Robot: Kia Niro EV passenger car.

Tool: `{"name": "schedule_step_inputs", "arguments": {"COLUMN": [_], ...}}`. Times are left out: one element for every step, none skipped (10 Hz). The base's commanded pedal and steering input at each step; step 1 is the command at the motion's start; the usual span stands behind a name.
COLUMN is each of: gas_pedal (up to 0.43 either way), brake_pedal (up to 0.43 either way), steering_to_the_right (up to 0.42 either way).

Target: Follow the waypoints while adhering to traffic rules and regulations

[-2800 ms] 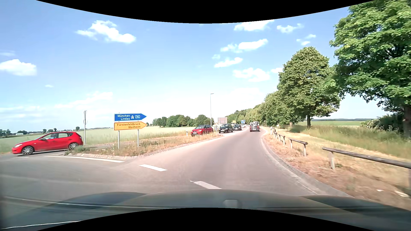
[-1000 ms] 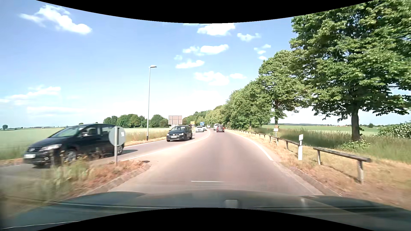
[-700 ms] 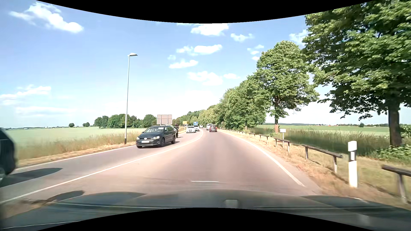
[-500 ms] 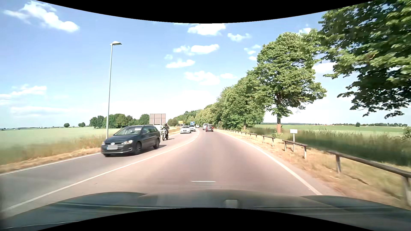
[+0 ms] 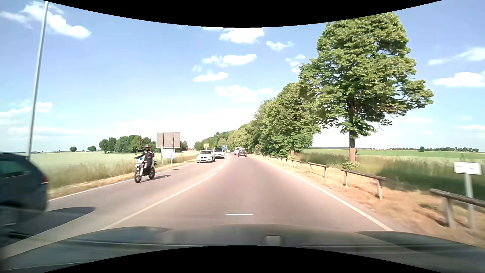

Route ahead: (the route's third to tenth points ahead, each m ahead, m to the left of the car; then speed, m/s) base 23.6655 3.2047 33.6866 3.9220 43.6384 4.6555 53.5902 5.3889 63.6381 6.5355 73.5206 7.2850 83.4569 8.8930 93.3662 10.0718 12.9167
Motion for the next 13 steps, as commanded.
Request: {"name": "schedule_step_inputs", "arguments": {"gas_pedal": [0.287,0.287,0.287,0.287,0.287,0.189,0.087,0.087,0.087,0.087,0.087,0.098,0.098], "brake_pedal": [0.006,0.006,0.006,0.006,0.006,0.006,0.006,0.006,0.006,0.006,0.006,0.006,0.006], "steering_to_the_right": [-0.008,-0.012,-0.016,-0.018,-0.018,-0.018,-0.019,-0.019,-0.019,-0.019,-0.018,-0.017,-0.015]}}
